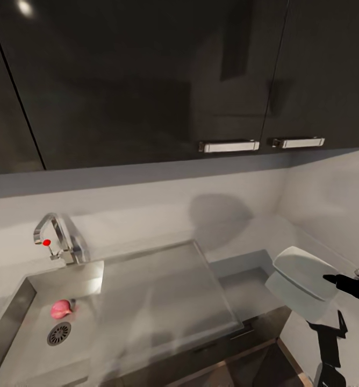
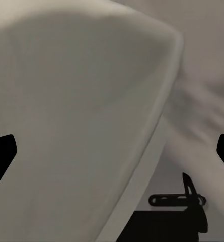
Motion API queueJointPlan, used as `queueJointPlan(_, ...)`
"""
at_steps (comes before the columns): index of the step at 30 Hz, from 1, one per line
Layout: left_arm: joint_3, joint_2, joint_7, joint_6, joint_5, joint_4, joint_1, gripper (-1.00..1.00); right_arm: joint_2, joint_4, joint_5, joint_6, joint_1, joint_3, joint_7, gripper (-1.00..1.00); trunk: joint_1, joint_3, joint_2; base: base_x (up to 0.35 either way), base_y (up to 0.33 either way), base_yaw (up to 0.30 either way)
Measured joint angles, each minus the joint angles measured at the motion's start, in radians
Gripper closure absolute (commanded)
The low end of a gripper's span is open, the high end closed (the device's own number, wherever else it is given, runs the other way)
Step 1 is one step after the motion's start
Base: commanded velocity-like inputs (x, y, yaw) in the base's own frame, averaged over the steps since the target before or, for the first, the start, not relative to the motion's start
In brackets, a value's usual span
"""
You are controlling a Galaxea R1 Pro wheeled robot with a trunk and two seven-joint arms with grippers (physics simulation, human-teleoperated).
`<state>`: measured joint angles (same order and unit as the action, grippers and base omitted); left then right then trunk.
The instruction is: In the kitchen, take the Vidalia onion out of the sink, dice it on the chopping board with the paring knife, put the diced onion into the bowl on the countertop, then place both the paring knife and the chopping board into the sink.
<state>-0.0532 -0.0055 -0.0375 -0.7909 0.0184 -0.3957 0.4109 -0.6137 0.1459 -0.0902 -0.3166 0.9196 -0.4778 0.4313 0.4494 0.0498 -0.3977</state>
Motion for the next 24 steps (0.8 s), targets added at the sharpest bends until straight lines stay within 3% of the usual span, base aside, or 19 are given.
queueJointPlan(24, 0.000, 0.000, 0.000, 0.000, 0.000, 0.000, 0.000, -1.00, 0.000, 0.000, 0.000, 0.000, 0.000, 0.000, 0.004, -1.00, 0.000, 0.038, 0.000, 0.000, 0.000, 0.000)
